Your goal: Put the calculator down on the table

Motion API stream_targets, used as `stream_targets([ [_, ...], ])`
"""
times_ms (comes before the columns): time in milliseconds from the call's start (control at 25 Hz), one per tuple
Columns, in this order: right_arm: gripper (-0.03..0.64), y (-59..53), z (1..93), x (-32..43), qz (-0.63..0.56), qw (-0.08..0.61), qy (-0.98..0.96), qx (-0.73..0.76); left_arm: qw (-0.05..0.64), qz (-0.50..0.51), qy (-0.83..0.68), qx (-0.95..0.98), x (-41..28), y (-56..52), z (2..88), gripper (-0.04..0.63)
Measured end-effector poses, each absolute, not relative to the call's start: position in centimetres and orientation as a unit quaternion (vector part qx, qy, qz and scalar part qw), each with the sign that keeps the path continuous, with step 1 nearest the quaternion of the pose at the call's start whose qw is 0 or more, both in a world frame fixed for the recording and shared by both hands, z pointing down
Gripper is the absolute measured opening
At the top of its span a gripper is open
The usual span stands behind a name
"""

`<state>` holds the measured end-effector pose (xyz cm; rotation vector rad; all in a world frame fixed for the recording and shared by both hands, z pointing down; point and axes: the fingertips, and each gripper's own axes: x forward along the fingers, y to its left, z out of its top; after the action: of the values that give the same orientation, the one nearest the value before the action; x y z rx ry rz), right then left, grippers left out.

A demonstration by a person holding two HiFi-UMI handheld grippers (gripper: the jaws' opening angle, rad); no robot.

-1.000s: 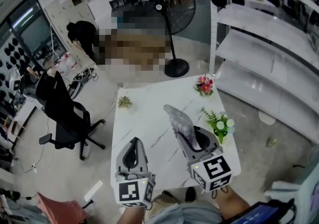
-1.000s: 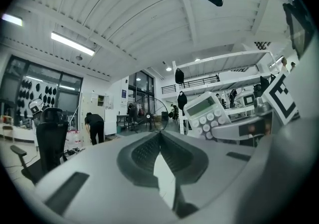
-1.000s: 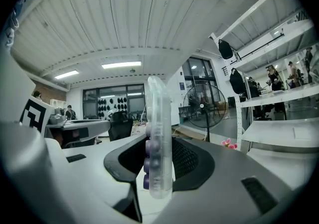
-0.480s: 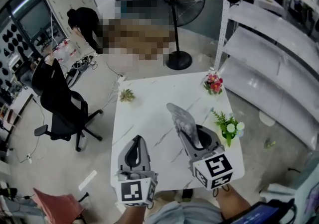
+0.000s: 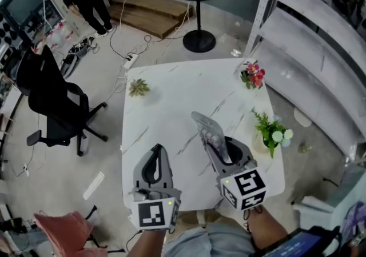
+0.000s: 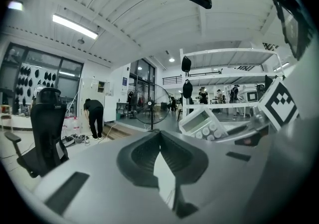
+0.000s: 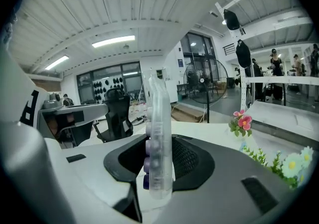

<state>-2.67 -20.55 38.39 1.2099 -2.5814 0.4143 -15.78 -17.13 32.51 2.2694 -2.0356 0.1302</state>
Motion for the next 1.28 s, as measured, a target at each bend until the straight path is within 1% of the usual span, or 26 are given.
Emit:
stream_targets([
  [160,0.149,-20.7,41.3,-3.3,0.164,0.153,-0.881,0.416,0.074,0.051,-0.661,0.745,-16.3,-17.6,34.5,0.008],
  [440,0.149,-19.9,46.4,-3.9,0.204,0.191,-0.865,0.416,0.104,0.069,-0.651,0.749,-16.9,-17.5,37.9,0.008],
  [920,0.149,-18.5,52.2,-4.8,0.255,0.236,-0.844,0.408,0.128,0.086,-0.646,0.747,-18.2,-18.9,41.6,0.008],
  [1120,0.149,-18.5,53.1,-4.9,0.268,0.238,-0.839,0.408,0.157,0.096,-0.640,0.746,-18.2,-18.7,43.5,0.008],
  [1280,0.150,-18.8,53.1,-4.9,0.282,0.232,-0.835,0.412,0.162,0.097,-0.638,0.747,-18.4,-19.0,43.9,0.008],
])
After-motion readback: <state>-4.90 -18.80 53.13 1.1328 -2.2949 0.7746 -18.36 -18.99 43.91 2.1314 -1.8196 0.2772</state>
